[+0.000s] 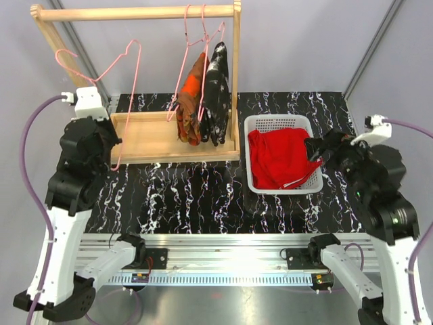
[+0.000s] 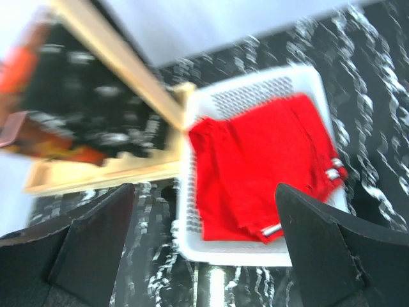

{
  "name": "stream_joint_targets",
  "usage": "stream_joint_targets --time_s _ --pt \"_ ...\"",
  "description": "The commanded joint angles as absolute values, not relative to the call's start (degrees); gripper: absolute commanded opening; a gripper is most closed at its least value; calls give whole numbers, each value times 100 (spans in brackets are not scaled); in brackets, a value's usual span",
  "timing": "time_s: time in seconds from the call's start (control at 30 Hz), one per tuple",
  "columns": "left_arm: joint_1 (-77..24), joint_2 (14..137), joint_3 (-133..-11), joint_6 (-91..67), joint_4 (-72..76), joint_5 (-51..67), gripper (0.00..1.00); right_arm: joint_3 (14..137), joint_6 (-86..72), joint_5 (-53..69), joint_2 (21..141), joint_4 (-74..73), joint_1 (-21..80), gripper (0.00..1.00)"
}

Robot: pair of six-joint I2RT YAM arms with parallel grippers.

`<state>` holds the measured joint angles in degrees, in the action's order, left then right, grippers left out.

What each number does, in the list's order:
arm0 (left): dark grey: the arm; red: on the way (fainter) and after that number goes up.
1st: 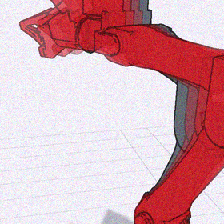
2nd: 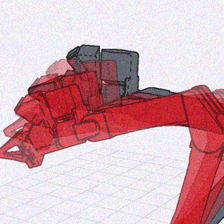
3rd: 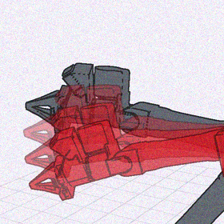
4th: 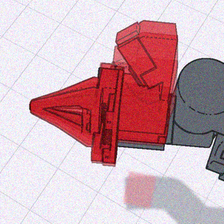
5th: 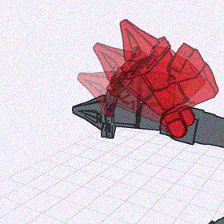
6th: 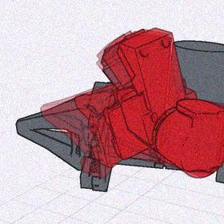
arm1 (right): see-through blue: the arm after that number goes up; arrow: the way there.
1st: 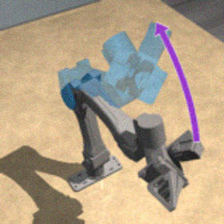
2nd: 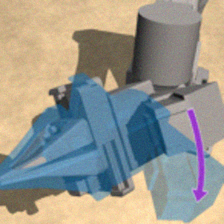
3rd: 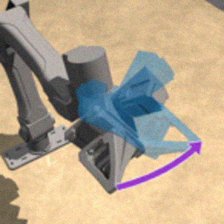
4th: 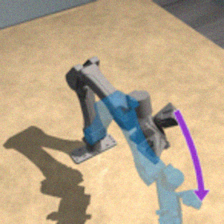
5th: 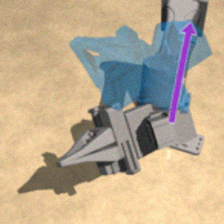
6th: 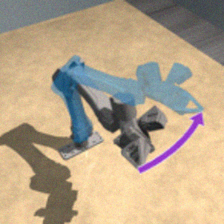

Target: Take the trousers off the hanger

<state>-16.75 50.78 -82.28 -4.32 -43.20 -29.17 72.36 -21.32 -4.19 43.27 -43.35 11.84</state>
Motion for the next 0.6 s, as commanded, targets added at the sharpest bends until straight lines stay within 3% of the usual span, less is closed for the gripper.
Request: stream_joint_targets --time_s 0.0,0.2,0.57 --pt "-1652 5264 -8157 656 -2823 -3294 0 7242 -1872 395 4141 -4667 1178 99" --pt "-1162 5967 -7989 1801 -1039 -3823 0 7339 -1890 993 4078 -4799 1187 100" --pt "-396 7645 -8296 2838 1572 -3392 0 6961 -1969 1819 3850 -4676 1187 99"
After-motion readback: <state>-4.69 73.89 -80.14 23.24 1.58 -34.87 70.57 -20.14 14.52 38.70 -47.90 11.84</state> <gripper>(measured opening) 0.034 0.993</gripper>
